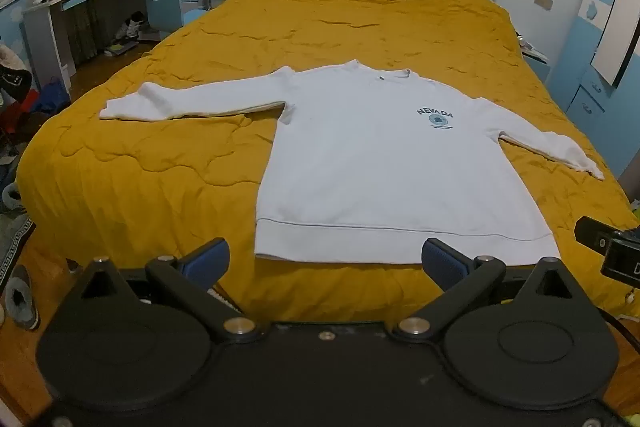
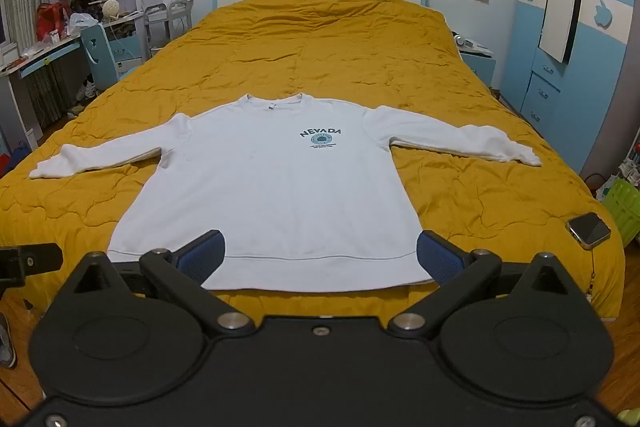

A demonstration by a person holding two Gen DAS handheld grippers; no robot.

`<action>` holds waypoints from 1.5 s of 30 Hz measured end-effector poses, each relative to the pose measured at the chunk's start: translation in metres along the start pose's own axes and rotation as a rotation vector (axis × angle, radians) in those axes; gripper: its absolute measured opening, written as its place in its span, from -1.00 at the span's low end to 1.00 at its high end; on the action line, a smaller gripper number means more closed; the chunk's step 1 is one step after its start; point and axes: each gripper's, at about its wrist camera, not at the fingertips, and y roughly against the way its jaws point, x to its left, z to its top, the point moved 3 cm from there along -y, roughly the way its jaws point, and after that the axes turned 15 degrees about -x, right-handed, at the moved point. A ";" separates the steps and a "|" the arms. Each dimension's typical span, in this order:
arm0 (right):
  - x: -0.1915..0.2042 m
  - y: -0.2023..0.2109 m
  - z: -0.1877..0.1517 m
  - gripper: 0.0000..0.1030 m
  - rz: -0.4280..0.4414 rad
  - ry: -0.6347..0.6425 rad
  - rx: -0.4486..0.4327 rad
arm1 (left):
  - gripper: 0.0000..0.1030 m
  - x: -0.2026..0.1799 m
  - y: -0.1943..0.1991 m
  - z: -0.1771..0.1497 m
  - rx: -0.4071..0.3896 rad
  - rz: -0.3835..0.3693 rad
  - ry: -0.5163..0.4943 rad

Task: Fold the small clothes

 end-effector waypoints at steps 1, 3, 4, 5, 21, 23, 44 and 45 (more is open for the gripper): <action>0.000 0.000 0.000 1.00 0.000 0.000 0.001 | 1.00 0.000 0.000 0.000 0.002 0.002 0.007; 0.000 0.000 0.000 1.00 0.001 -0.001 0.000 | 1.00 0.001 0.000 0.000 -0.001 0.002 0.009; 0.000 0.000 0.000 1.00 0.001 -0.001 0.000 | 1.00 0.001 0.001 0.000 0.000 0.001 0.008; 0.000 0.000 0.000 1.00 0.001 0.000 0.000 | 1.00 -0.001 0.001 0.002 0.001 0.000 0.007; -0.001 0.000 0.000 1.00 0.003 -0.003 0.001 | 1.00 0.001 -0.002 0.000 0.001 0.001 -0.007; -0.001 0.000 0.000 1.00 0.002 -0.003 0.001 | 1.00 0.001 -0.002 0.000 0.002 0.000 -0.007; -0.003 0.001 -0.001 1.00 0.001 -0.004 0.003 | 1.00 -0.003 -0.005 0.001 0.010 0.003 -0.015; -0.003 0.001 -0.001 1.00 0.001 -0.005 0.002 | 1.00 -0.003 -0.005 0.001 0.011 0.001 -0.015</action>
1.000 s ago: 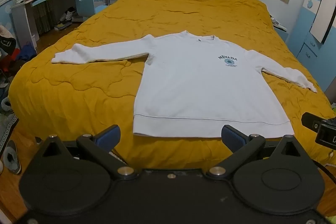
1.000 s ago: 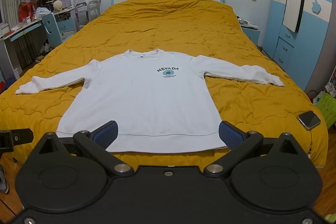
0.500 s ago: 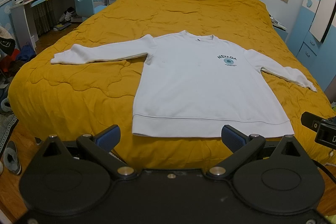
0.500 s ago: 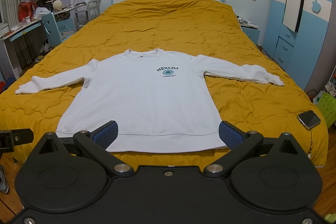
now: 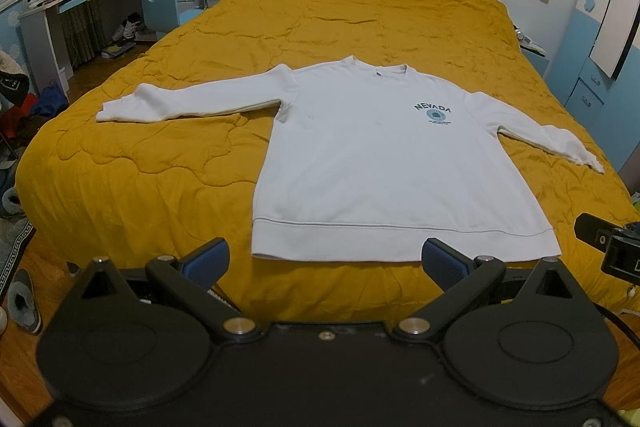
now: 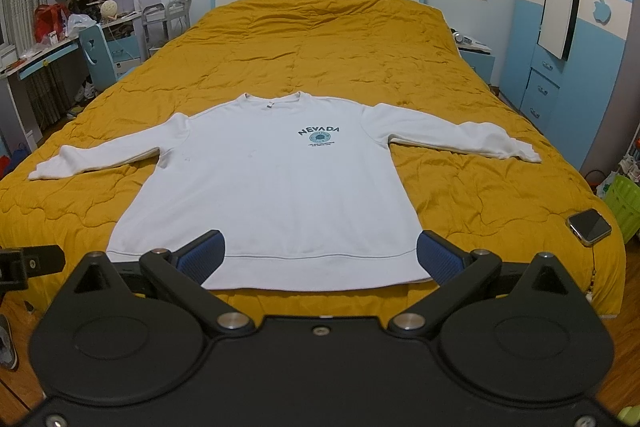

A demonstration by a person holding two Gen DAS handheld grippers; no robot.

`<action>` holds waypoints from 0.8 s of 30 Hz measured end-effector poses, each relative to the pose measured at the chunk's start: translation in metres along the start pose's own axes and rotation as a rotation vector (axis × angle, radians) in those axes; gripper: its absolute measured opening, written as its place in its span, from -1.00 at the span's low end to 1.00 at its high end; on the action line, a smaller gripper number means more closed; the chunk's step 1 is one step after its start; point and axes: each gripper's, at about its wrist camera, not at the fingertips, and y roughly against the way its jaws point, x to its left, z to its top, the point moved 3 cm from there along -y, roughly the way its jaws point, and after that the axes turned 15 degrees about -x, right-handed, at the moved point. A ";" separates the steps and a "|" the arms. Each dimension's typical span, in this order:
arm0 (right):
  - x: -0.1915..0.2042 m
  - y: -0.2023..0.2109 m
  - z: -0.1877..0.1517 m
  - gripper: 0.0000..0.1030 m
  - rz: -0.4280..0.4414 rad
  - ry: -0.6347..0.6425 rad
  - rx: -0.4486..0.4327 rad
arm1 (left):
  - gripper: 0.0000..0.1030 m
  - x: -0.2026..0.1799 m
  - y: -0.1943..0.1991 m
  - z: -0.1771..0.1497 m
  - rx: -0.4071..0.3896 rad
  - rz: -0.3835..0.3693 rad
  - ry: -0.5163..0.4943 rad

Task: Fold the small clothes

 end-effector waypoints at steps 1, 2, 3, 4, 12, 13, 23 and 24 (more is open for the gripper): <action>0.000 0.000 0.000 1.00 -0.001 -0.001 0.000 | 1.00 0.000 0.000 0.000 0.000 0.001 -0.001; 0.000 0.000 0.000 1.00 -0.001 -0.001 0.001 | 1.00 0.000 0.000 0.000 0.000 0.000 -0.002; 0.000 0.000 0.000 1.00 0.001 -0.001 0.001 | 1.00 -0.001 0.000 0.000 0.001 -0.001 -0.004; 0.000 0.000 0.000 1.00 0.001 -0.001 0.001 | 1.00 0.000 0.000 -0.001 0.001 -0.001 -0.004; -0.001 -0.002 0.000 1.00 0.001 0.001 0.002 | 1.00 0.000 -0.002 0.000 0.007 0.000 -0.002; -0.001 -0.002 0.000 1.00 0.002 0.001 0.002 | 1.00 0.000 -0.002 0.000 0.007 0.000 -0.002; -0.001 -0.003 -0.001 1.00 0.002 0.001 0.003 | 1.00 0.000 -0.003 0.000 0.009 -0.006 -0.004; -0.001 -0.003 -0.001 1.00 0.002 0.001 0.004 | 1.00 0.001 -0.003 0.000 0.009 -0.006 -0.004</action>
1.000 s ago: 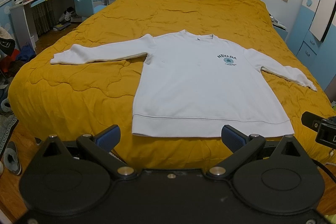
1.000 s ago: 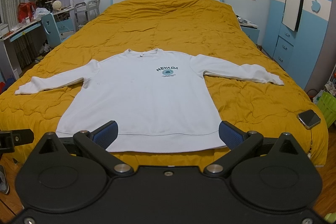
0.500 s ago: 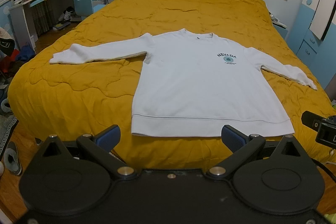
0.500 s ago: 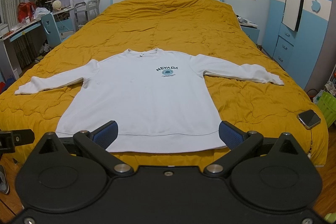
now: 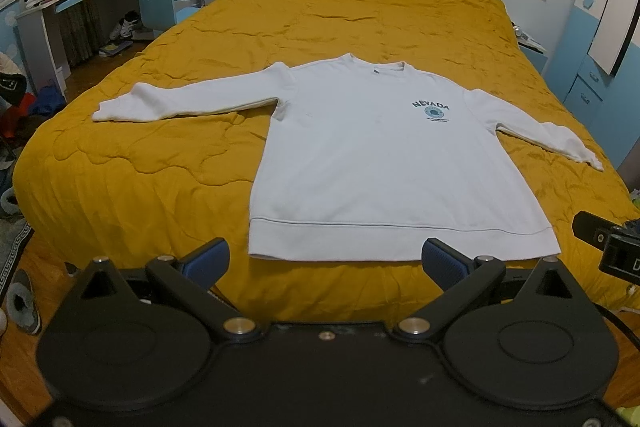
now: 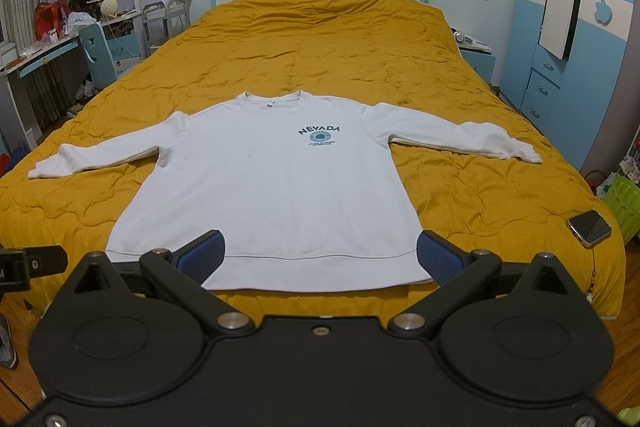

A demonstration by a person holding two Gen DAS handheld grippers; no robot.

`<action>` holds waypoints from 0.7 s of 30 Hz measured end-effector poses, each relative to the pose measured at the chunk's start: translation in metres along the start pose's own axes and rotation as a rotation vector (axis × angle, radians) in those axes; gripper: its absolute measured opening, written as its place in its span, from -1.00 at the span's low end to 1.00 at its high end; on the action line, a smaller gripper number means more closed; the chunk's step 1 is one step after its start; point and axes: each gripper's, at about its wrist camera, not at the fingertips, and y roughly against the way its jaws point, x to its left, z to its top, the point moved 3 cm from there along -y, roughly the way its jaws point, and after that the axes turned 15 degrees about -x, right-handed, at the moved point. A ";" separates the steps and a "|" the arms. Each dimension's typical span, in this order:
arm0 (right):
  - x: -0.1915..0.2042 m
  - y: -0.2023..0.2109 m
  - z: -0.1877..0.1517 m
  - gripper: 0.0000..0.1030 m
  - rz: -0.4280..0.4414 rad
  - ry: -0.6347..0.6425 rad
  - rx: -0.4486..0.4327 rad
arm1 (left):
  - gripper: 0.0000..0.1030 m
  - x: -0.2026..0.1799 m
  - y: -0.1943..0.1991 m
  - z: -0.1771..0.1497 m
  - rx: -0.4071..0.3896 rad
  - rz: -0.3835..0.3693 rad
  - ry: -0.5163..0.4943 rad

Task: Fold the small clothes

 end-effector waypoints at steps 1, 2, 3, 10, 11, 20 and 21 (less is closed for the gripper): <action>0.000 0.000 0.000 1.00 0.001 0.001 0.000 | 1.00 0.000 0.000 0.000 0.000 -0.001 0.001; 0.000 0.000 0.000 1.00 0.000 0.001 0.000 | 1.00 0.000 -0.001 0.000 0.001 0.000 0.002; 0.000 0.000 0.000 1.00 0.000 0.001 0.001 | 1.00 0.001 -0.001 0.000 0.002 0.000 0.002; 0.000 -0.008 -0.005 1.00 -0.002 0.000 0.009 | 1.00 0.000 -0.004 0.000 0.012 0.003 0.002; 0.000 -0.009 -0.005 1.00 -0.001 0.000 0.011 | 1.00 0.000 -0.004 0.000 0.014 0.004 0.000; 0.003 -0.022 -0.004 1.00 0.000 -0.003 0.035 | 1.00 -0.002 -0.023 0.002 0.045 0.019 -0.008; 0.003 -0.025 -0.004 1.00 0.000 -0.004 0.039 | 1.00 -0.002 -0.026 0.003 0.050 0.021 -0.014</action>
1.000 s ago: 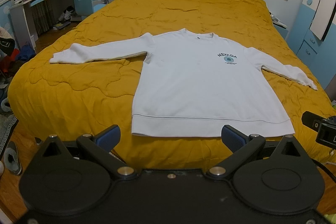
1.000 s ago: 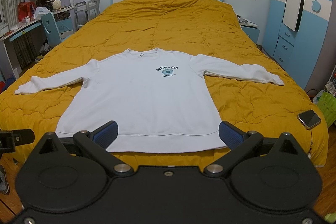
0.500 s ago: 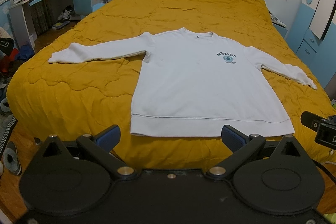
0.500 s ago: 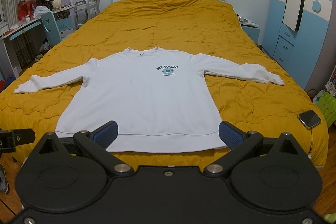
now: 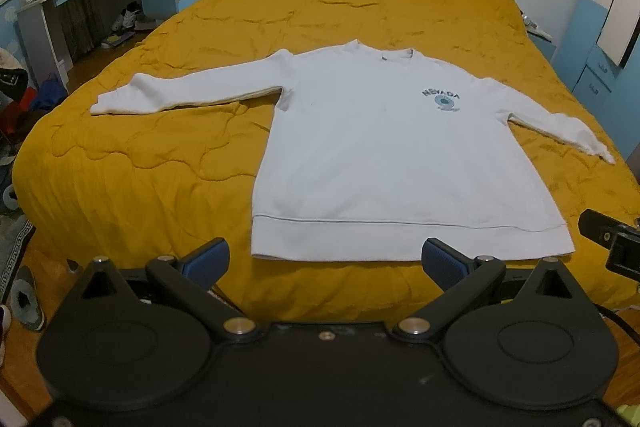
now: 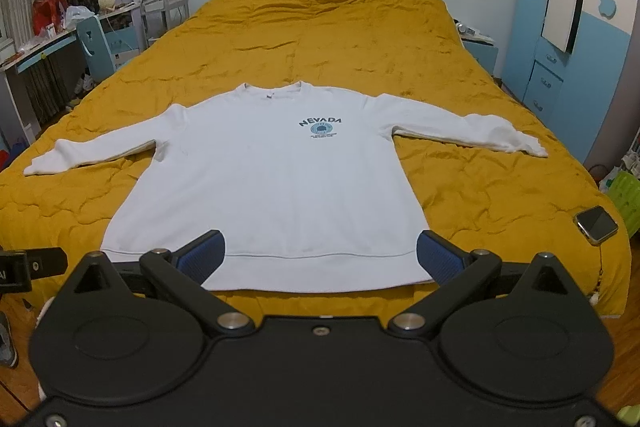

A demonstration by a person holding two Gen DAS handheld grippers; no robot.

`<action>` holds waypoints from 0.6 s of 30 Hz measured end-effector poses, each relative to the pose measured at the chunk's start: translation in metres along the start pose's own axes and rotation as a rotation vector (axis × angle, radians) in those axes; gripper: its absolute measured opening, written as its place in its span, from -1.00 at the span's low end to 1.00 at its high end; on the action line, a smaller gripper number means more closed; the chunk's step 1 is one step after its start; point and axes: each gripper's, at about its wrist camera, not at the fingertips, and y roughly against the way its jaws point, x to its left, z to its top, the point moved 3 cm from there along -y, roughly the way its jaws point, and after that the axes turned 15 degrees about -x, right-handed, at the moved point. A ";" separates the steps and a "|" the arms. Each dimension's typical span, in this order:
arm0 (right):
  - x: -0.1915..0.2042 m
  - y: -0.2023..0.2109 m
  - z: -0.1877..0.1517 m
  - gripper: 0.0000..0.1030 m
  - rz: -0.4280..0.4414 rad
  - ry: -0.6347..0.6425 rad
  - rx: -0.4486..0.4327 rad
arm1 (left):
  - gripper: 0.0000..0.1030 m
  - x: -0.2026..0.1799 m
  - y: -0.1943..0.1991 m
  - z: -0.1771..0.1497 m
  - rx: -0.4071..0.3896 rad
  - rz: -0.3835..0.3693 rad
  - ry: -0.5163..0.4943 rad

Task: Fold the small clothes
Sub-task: 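Grasp the sleeve cuff nearest the left tool and lift it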

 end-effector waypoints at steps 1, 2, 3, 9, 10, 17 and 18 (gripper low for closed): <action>0.000 -0.004 0.000 1.00 0.000 0.000 0.005 | 1.00 0.000 -0.004 0.001 0.005 0.003 -0.007; 0.000 -0.008 0.000 1.00 -0.001 0.000 0.009 | 1.00 0.001 -0.009 0.002 0.010 0.004 -0.010; 0.001 -0.012 0.001 1.00 -0.001 0.000 0.012 | 1.00 0.001 -0.014 0.004 0.017 0.002 -0.011; 0.004 -0.054 0.014 1.00 0.001 -0.011 0.037 | 1.00 0.023 -0.059 0.020 0.034 -0.031 0.016; 0.004 -0.063 0.018 1.00 -0.005 -0.012 0.031 | 1.00 0.030 -0.069 0.024 0.033 -0.040 0.023; 0.008 -0.146 0.044 1.00 0.007 -0.066 -0.026 | 1.00 0.137 -0.146 0.056 -0.056 -0.066 0.300; 0.008 -0.164 0.047 1.00 0.011 -0.095 -0.019 | 1.00 0.157 -0.157 0.060 -0.069 -0.060 0.352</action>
